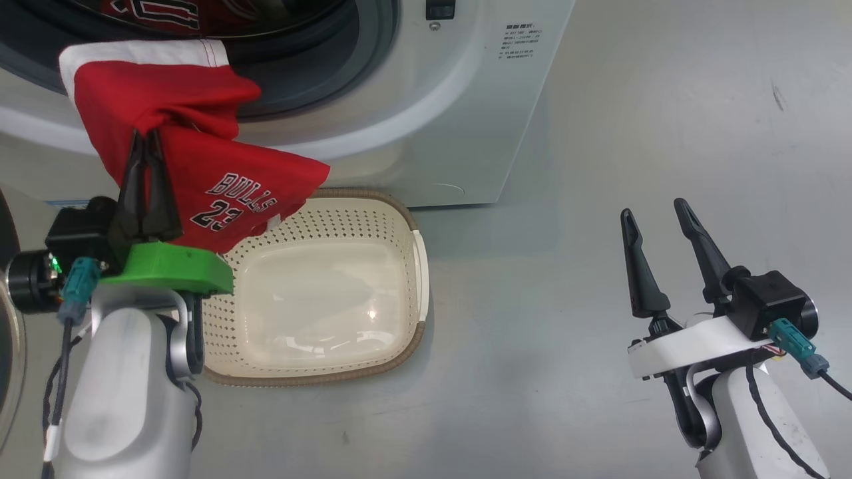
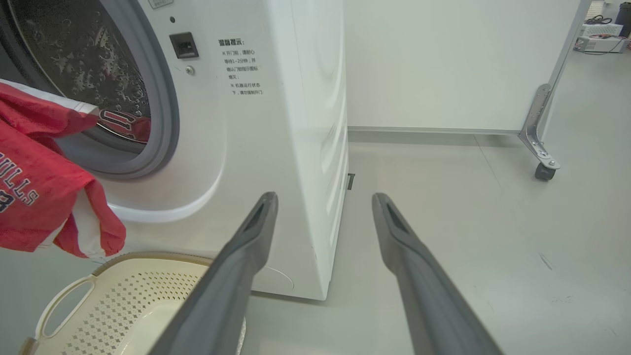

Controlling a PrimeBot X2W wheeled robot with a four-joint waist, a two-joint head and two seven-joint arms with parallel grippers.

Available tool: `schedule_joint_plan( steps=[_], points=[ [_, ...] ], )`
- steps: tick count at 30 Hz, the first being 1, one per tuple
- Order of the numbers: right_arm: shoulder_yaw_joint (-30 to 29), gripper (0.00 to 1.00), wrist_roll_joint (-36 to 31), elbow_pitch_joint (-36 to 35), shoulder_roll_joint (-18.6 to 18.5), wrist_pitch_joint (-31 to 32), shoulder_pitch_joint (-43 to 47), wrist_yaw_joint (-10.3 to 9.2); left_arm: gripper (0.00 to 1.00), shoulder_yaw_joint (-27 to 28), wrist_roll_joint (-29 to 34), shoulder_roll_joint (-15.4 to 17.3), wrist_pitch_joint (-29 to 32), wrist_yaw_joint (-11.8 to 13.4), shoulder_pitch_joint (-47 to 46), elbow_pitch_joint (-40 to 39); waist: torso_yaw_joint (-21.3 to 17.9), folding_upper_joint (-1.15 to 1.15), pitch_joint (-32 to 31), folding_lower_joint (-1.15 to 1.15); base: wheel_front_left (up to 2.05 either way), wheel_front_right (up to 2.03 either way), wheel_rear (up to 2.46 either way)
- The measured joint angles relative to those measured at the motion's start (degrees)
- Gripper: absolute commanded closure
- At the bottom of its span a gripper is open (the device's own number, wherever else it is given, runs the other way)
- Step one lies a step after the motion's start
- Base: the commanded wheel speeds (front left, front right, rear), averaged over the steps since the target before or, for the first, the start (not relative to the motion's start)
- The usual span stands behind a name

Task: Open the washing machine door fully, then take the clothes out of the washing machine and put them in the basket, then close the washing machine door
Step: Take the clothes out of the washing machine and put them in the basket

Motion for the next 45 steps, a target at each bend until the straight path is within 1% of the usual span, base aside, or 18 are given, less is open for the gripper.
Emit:
schedule_joint_plan(
  steps=[6, 11, 15, 23, 26, 32, 33, 34, 35, 36, 41, 45],
  points=[
    [0.0, 0.00, 0.0, 0.0, 0.0, 0.0, 1.0, 0.00, 1.00, -0.9, 0.1, 0.0, 0.0, 0.0, 6.2, -2.8, 0.5, 0.00, -0.4, 0.00, 0.00, 0.00, 0.00],
    [0.3, 0.00, -0.1, -0.2, 0.0, 0.0, 1.0, 0.01, 1.00, -3.3, 0.1, -0.1, 0.0, 0.2, 10.0, -3.5, 0.6, 0.00, 0.0, 0.00, 0.00, 0.00, 0.00],
    [1.1, 0.00, -0.2, -0.3, 0.0, 0.0, 1.0, 0.03, 1.00, -5.5, 0.0, -0.1, 0.0, -0.6, 12.5, -2.4, 0.4, 0.00, 0.5, 0.00, 0.00, 0.00, 0.00],
    [2.0, 0.00, -0.2, -0.5, 0.1, 0.0, 0.8, 0.11, 1.00, -8.7, -0.5, -0.1, 0.0, -3.1, 13.5, 3.5, -0.8, 0.00, 1.8, 0.00, 0.00, 0.00, 0.00],
    [2.0, 0.00, -0.2, -0.6, 0.1, 0.0, 0.7, 0.11, 1.00, -9.2, -0.8, -0.1, 0.1, -3.6, 13.0, 6.3, -1.3, 0.00, 2.5, 0.00, 0.00, 0.00, 0.00],
    [2.7, 0.00, -0.2, -0.7, 0.1, 0.0, 0.1, 0.35, 1.00, -9.3, -1.3, -0.1, 2.6, -4.2, 8.9, 12.6, -2.4, 0.00, 4.0, 0.00, 0.00, 0.00, 0.00],
    [2.8, 0.00, -0.2, -0.7, 0.1, 0.0, -0.1, 0.35, 0.98, -9.2, -1.5, -0.1, 3.2, -4.2, 8.1, 13.6, -2.7, 0.00, 4.2, 0.00, 0.00, 0.00, 0.00],
    [2.8, 0.00, -0.2, -0.7, 0.1, 0.0, -0.3, 0.35, 0.70, -9.0, -1.7, -0.1, 3.6, -4.2, 7.3, 14.6, -2.9, 0.00, 4.3, 0.00, 0.00, 0.00, 0.00],
    [2.8, 0.00, -0.2, -0.7, 0.1, 0.0, -0.5, 0.36, 0.28, -8.9, -1.9, -0.1, 4.3, -4.2, 6.6, 15.9, -3.2, 0.00, 4.5, 0.00, 0.00, 0.00, 0.00],
    [2.8, 0.00, -0.2, -0.7, 0.1, 0.0, -0.6, 0.36, 0.00, -8.6, -1.9, -0.2, 4.5, -4.1, 6.2, 16.7, -3.4, 0.00, 4.7, 0.00, 0.00, 0.00, 0.00],
    [2.6, 0.00, -0.1, -0.6, 0.1, 0.0, -0.7, 0.36, 0.00, -8.4, -2.0, -0.2, 4.6, -4.1, 4.2, 20.0, -4.6, 0.00, 5.0, 0.00, 0.00, 0.00, 0.00],
    [1.9, 0.00, 0.0, -0.5, 0.2, 0.0, -0.7, 0.34, 0.00, -8.0, -3.1, -0.2, 4.5, -4.7, 3.5, 21.5, -4.8, 0.00, 4.6, 0.00, 0.00, 0.00, 0.00]
  ],
)
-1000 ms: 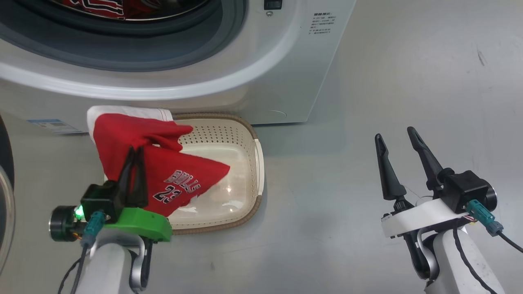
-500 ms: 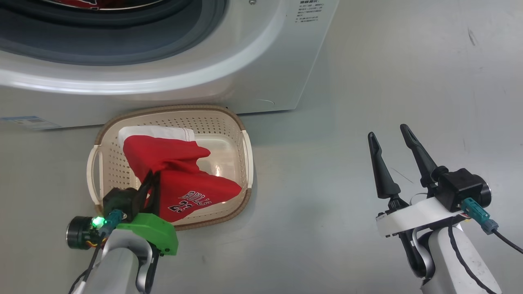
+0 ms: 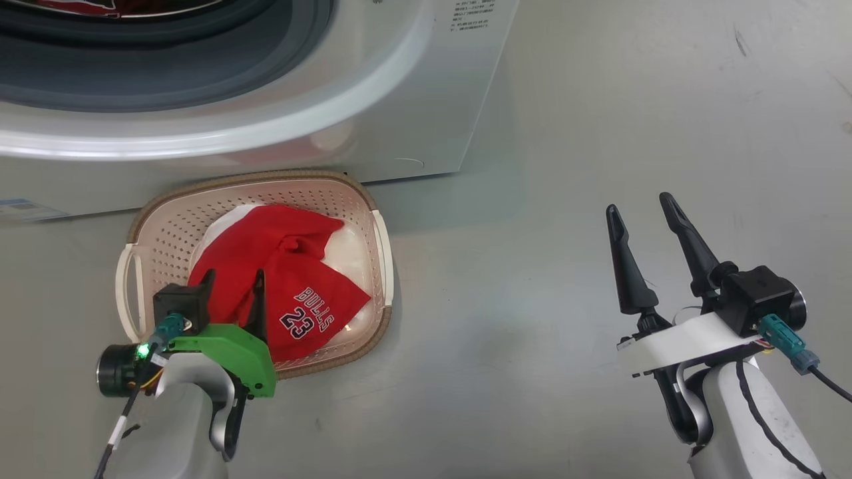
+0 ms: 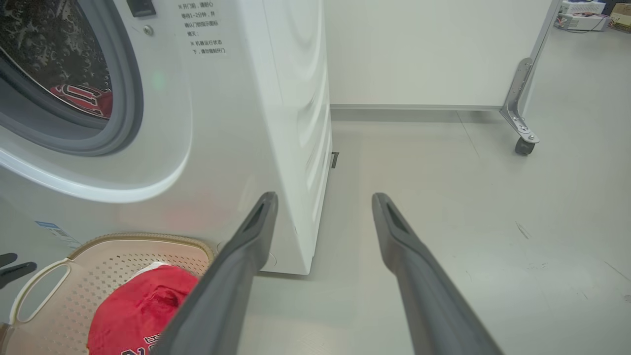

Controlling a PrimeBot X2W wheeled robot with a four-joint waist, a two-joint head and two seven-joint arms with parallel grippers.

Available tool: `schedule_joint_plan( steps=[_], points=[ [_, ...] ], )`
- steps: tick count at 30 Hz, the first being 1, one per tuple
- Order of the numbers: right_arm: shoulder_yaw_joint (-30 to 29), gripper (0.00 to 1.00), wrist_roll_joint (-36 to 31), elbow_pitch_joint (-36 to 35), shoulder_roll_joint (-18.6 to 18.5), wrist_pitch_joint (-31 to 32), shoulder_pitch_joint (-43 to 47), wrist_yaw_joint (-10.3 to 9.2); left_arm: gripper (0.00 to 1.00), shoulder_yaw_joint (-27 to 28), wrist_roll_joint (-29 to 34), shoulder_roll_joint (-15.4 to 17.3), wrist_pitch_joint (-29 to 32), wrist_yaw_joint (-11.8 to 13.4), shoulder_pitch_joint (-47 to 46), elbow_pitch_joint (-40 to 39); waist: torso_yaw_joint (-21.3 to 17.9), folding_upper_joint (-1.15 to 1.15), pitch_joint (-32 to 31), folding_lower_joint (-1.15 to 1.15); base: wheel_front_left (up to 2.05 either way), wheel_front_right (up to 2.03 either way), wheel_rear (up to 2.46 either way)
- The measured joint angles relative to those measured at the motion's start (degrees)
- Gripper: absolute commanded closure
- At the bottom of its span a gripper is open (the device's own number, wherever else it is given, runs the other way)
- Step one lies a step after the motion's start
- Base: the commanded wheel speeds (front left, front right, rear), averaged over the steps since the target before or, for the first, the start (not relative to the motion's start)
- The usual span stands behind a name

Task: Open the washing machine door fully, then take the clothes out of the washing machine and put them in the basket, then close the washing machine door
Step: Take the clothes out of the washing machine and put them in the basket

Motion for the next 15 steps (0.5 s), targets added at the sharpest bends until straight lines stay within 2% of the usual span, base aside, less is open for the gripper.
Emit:
schedule_joint_plan(
  steps=[15],
  points=[
    [-2.3, 0.00, 0.0, 0.7, -0.1, 0.0, 0.3, -0.41, 0.00, 2.3, -1.0, 0.0, -4.0, -0.4, -0.2, -0.9, 1.8, 0.00, -4.0, 0.00, 0.00, 0.00, 0.00]
  ],
)
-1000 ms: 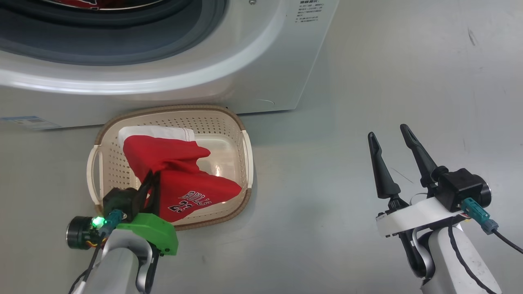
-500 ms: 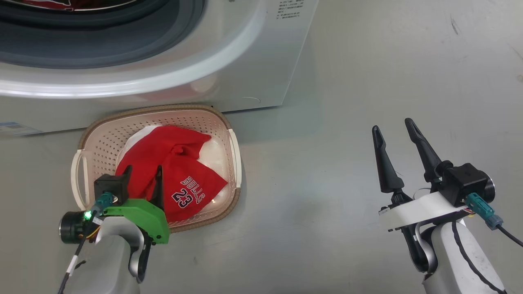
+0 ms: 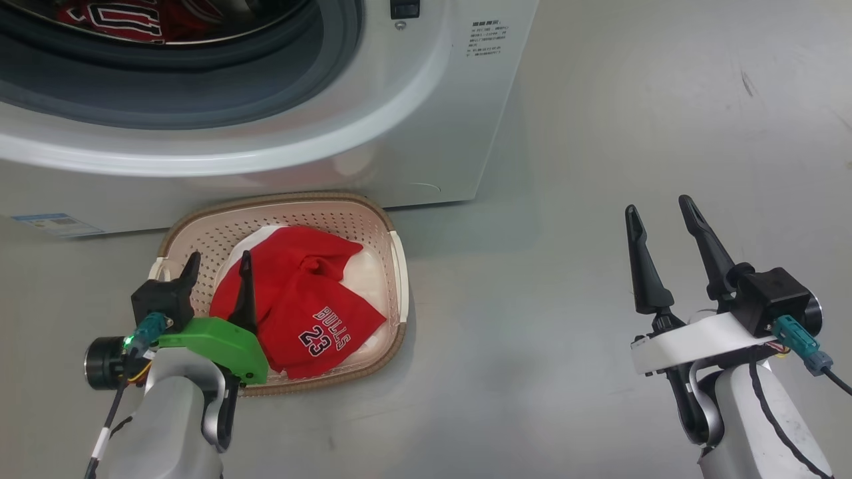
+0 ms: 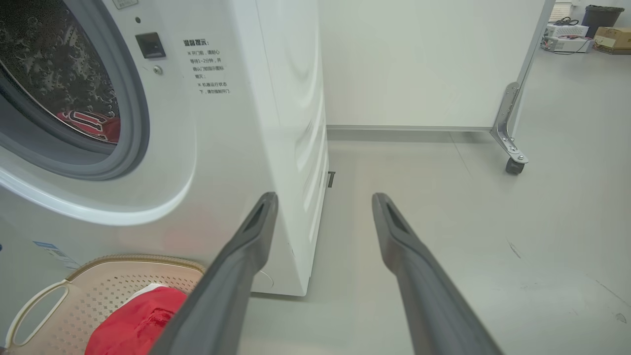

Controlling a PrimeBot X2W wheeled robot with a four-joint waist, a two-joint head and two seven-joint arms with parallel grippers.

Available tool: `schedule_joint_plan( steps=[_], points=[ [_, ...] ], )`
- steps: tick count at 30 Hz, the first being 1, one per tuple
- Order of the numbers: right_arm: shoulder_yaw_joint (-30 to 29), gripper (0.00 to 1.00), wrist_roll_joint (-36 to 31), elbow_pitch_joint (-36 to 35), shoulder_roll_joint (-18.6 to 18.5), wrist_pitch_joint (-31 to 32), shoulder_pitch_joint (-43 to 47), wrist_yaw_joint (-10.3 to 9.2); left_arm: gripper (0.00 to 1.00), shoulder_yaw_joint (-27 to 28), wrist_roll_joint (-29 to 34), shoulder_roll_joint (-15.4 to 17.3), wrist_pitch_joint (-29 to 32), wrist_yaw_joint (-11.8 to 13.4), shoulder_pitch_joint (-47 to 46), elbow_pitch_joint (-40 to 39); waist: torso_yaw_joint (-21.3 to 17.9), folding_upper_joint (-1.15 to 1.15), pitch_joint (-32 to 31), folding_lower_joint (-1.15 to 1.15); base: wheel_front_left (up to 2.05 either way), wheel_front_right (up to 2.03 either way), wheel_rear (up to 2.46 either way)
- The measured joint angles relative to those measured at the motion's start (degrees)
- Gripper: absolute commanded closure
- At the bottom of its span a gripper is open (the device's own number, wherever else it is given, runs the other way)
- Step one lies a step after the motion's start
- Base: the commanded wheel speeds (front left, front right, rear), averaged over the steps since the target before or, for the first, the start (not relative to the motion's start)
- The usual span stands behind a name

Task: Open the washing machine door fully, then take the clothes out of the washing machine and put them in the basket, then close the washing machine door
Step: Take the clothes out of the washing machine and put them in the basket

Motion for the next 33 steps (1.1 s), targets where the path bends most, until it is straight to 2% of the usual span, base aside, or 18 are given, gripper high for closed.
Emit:
schedule_joint_plan(
  steps=[14, 21, 22, 33],
  points=[
    [-0.6, 0.00, -0.1, 1.3, -0.1, 0.0, 3.3, -0.43, 0.00, 0.9, 1.2, 0.0, 0.0, 1.5, 3.9, -10.0, 2.3, 0.00, -6.6, 0.00, 0.00, 0.00, 0.00],
    [-0.6, 0.00, -0.2, 2.1, -0.1, 0.0, 6.1, -0.90, 0.00, 0.8, 3.1, 0.0, 0.0, 2.0, 8.9, -15.6, 3.1, 0.00, -11.1, 0.00, 0.00, 0.00, 0.00],
    [-0.8, 0.00, -0.4, 2.2, -0.1, 0.0, 7.3, -1.01, 0.00, 0.5, 3.9, 0.0, 0.0, 2.4, 11.5, -17.7, 3.2, 0.00, -13.4, 0.00, 0.00, 0.00, 0.00],
    [-0.9, 0.00, -0.4, 2.1, -0.1, 0.0, 10.6, -1.58, 0.00, -0.3, 4.6, 0.2, 0.0, 2.9, 18.0, -22.1, 3.9, 0.00, -18.3, 0.00, 0.00, 0.00, 0.00]
  ],
)
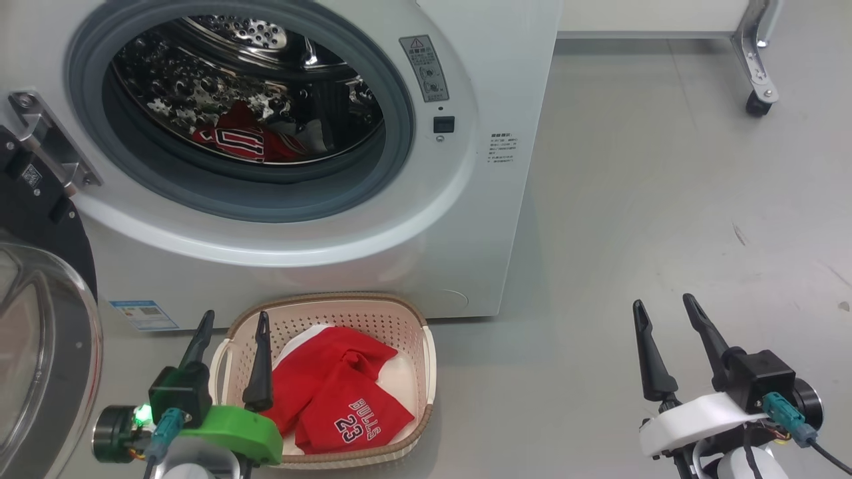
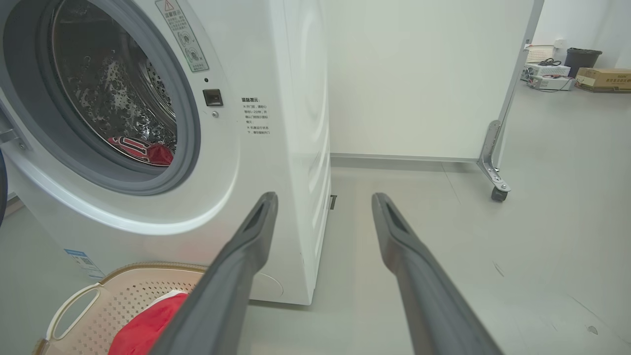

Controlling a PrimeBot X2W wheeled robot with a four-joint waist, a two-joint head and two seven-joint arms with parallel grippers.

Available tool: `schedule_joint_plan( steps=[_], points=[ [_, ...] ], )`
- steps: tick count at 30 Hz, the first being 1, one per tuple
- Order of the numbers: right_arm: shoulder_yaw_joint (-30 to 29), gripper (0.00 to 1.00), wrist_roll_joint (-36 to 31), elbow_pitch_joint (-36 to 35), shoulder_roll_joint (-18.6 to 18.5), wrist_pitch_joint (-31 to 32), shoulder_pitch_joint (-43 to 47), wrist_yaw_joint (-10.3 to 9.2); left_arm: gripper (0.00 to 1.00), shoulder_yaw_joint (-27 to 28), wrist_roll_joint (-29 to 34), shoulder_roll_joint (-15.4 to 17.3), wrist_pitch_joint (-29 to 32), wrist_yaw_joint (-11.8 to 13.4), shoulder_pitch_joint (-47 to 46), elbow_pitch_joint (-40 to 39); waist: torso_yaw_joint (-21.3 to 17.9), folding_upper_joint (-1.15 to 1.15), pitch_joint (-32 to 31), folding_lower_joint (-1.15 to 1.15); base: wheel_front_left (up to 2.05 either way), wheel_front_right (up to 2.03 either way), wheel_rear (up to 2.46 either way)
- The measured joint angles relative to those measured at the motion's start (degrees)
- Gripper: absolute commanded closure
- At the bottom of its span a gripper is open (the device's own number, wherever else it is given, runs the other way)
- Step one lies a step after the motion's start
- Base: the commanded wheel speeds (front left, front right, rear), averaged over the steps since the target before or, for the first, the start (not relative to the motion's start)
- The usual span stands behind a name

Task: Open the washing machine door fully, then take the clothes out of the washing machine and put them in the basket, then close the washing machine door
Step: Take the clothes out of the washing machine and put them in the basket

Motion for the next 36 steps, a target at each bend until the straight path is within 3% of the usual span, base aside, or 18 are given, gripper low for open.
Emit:
schedule_joint_plan(
  steps=[10, 36],
  points=[
    [1.0, 0.00, 0.0, -0.6, 0.1, 0.1, 2.6, -0.40, 0.00, -0.3, 0.1, 0.5, 0.0, 0.1, 3.7, -3.9, 0.0, 0.00, -2.4, 0.00, 0.00, 0.00, 0.00],
    [1.5, 0.00, 0.0, -3.3, 0.2, 0.9, 3.8, -1.35, 0.00, -0.6, 1.1, 1.3, 1.4, 1.0, 7.3, -11.0, -0.3, 0.00, -1.7, 0.00, 0.00, 0.00, 0.00]
  ],
)
